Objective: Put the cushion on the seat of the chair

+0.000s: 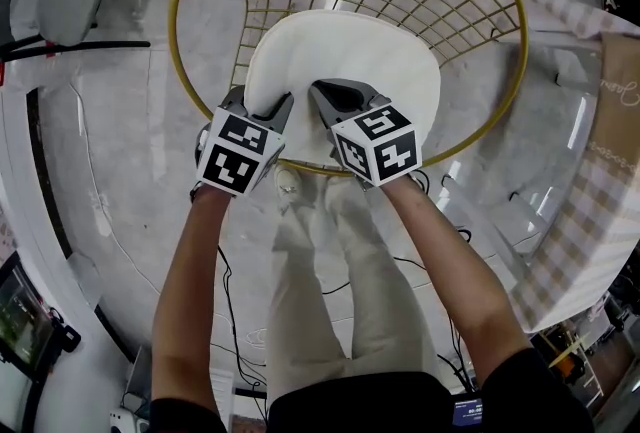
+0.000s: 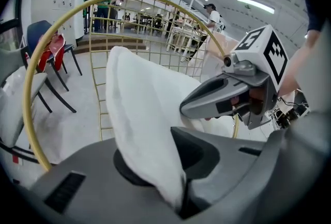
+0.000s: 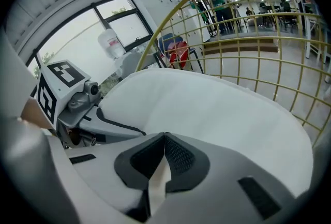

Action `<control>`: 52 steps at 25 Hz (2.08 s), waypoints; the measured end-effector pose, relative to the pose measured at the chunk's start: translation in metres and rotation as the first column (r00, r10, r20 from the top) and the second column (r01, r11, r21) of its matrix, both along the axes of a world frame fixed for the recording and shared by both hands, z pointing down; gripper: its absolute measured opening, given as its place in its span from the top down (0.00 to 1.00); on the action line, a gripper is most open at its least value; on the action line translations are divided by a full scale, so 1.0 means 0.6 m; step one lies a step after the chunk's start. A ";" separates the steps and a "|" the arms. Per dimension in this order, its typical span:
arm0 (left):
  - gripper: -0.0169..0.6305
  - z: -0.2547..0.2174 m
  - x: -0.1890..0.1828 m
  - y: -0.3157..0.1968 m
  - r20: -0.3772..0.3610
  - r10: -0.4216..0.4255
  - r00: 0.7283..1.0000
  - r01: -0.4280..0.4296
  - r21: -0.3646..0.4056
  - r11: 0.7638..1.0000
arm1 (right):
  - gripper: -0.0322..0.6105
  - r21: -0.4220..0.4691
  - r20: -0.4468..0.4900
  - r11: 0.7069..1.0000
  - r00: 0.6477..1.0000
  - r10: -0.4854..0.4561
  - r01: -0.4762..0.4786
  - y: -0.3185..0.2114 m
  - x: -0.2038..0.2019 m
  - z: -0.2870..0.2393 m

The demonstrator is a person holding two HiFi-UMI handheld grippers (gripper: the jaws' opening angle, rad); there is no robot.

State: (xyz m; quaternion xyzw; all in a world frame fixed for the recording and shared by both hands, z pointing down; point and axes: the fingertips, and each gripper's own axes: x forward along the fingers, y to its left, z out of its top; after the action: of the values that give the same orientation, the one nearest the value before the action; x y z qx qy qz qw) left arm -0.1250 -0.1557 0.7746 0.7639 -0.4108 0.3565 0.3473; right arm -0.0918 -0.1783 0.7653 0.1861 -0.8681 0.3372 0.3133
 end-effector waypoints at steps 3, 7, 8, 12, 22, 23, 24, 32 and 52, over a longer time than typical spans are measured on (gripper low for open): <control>0.86 0.013 -0.004 -0.005 0.006 0.028 1.000 -0.028 -0.002 1.000 | 0.92 -0.007 -0.009 1.000 1.000 -0.002 0.002 -0.005 -0.004 0.012; 0.85 0.025 -0.010 -0.009 0.011 0.055 0.998 -0.055 -0.008 0.998 | 0.92 -0.022 -0.007 1.000 1.000 0.007 -0.007 -0.009 -0.011 0.023; 0.85 0.028 -0.012 -0.009 0.011 0.059 0.998 -0.059 -0.011 0.998 | 0.92 -0.024 -0.006 1.000 1.000 0.009 -0.009 -0.009 -0.012 0.025; 0.84 0.039 -0.021 -0.010 0.004 0.057 0.998 -0.056 -0.030 0.998 | 0.92 -0.034 -0.006 0.999 1.000 0.009 -0.010 -0.008 -0.019 0.035; 0.84 0.065 -0.030 -0.024 0.006 0.089 0.996 -0.088 -0.068 0.994 | 0.92 -0.054 -0.023 0.998 1.000 0.016 -0.018 -0.015 -0.023 0.061; 0.84 0.068 -0.030 -0.025 0.004 0.092 0.996 -0.091 -0.073 0.993 | 0.92 -0.057 -0.024 0.998 1.000 0.016 -0.018 -0.015 -0.024 0.064; 0.84 0.071 -0.031 -0.025 0.003 0.094 0.996 -0.093 -0.080 0.992 | 0.92 -0.061 -0.025 0.998 1.000 0.017 -0.019 -0.016 -0.024 0.067; 0.84 0.095 -0.039 -0.024 0.015 0.106 0.994 -0.103 -0.117 0.988 | 0.92 -0.079 -0.029 0.996 0.999 0.027 -0.030 -0.016 -0.033 0.090; 0.52 0.114 -0.076 -0.047 0.155 0.024 0.988 -0.018 -0.043 0.999 | 0.92 -0.101 -0.078 0.992 0.995 0.063 -0.070 -0.025 -0.038 0.129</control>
State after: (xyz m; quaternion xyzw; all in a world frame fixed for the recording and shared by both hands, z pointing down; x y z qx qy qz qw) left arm -0.1703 -0.1838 0.8427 0.7307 -0.4209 0.4271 0.3264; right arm -0.1146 -0.1935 0.8428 0.2108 -0.8305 0.3849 0.3431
